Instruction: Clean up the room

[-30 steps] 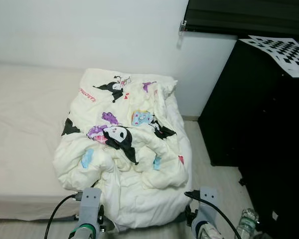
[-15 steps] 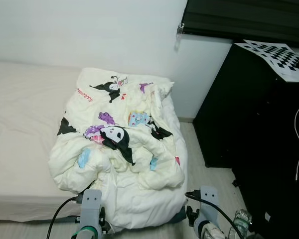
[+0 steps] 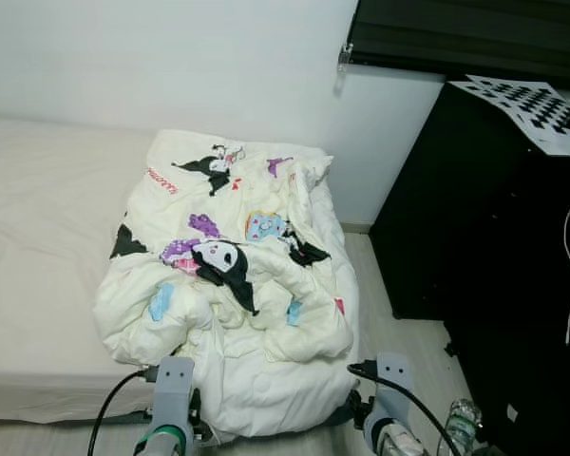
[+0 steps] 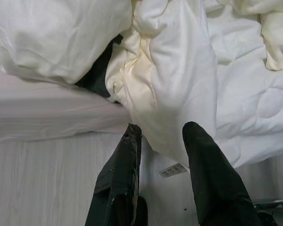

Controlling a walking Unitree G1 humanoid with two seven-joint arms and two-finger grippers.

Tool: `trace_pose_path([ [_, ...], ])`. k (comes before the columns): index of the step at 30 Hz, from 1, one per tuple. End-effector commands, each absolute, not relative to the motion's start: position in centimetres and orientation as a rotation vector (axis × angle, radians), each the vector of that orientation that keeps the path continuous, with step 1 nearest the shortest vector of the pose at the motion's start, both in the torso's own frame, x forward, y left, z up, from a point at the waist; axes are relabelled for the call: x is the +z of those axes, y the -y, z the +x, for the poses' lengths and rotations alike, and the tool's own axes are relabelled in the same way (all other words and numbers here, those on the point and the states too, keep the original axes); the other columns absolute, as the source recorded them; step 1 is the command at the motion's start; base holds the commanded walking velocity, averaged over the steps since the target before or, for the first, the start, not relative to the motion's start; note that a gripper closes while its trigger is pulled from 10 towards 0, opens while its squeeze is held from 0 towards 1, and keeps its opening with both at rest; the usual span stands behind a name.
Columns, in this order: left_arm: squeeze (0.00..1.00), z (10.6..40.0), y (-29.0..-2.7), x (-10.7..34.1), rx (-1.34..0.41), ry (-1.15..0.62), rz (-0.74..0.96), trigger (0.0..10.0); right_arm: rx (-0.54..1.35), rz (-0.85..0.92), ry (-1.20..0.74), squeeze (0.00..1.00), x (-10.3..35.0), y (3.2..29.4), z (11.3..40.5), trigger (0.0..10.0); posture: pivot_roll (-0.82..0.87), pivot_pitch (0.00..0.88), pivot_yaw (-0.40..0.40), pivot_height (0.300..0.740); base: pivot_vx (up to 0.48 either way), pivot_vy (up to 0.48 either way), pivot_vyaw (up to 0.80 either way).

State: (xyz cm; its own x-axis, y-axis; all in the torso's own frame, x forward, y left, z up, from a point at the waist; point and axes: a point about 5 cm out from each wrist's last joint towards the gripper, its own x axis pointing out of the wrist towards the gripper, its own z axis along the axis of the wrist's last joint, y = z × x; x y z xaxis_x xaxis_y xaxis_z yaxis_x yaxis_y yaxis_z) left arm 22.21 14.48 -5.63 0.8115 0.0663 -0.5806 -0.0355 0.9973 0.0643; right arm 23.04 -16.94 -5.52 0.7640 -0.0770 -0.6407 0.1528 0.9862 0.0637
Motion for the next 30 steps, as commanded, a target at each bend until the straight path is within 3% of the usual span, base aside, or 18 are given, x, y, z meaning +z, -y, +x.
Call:
trace_pose_path([
  [1, 0.00, 21.83, -14.26, -5.91, 0.039, -0.639, 0.058, 10.0, -0.140, 0.109, -0.698, 0.00, -5.65, 17.32, 22.81, 10.0, -0.03, 0.000, -0.041, 0.740, 0.000, 0.000, 0.00],
  [11, 0.00, 21.96, -14.19, -5.81, 0.041, -0.631, 0.052, 10.0, -0.140, 0.107, -0.696, 0.00, -5.62, 17.35, 22.84, 10.0, -0.03, 0.001, -0.043, 0.740, 0.000, 0.000, 0.00],
  [20, 0.00, 21.94, -14.41, -5.81, 0.049, -0.630, 0.056, 10.0, -0.128, 0.102, -0.697, 0.00, -5.64, 17.16, 22.84, 10.0, -0.03, 0.006, -0.041, 0.740, 0.000, 0.000, -0.80],
  [30, 0.00, 21.99, -14.47, -5.75, 0.051, -0.623, 0.061, 10.0, -0.136, 0.103, -0.703, 0.00, -5.71, 17.15, 22.76, 10.0, -0.03, 0.009, -0.039, 0.740, 0.000, 0.000, 0.00],
])
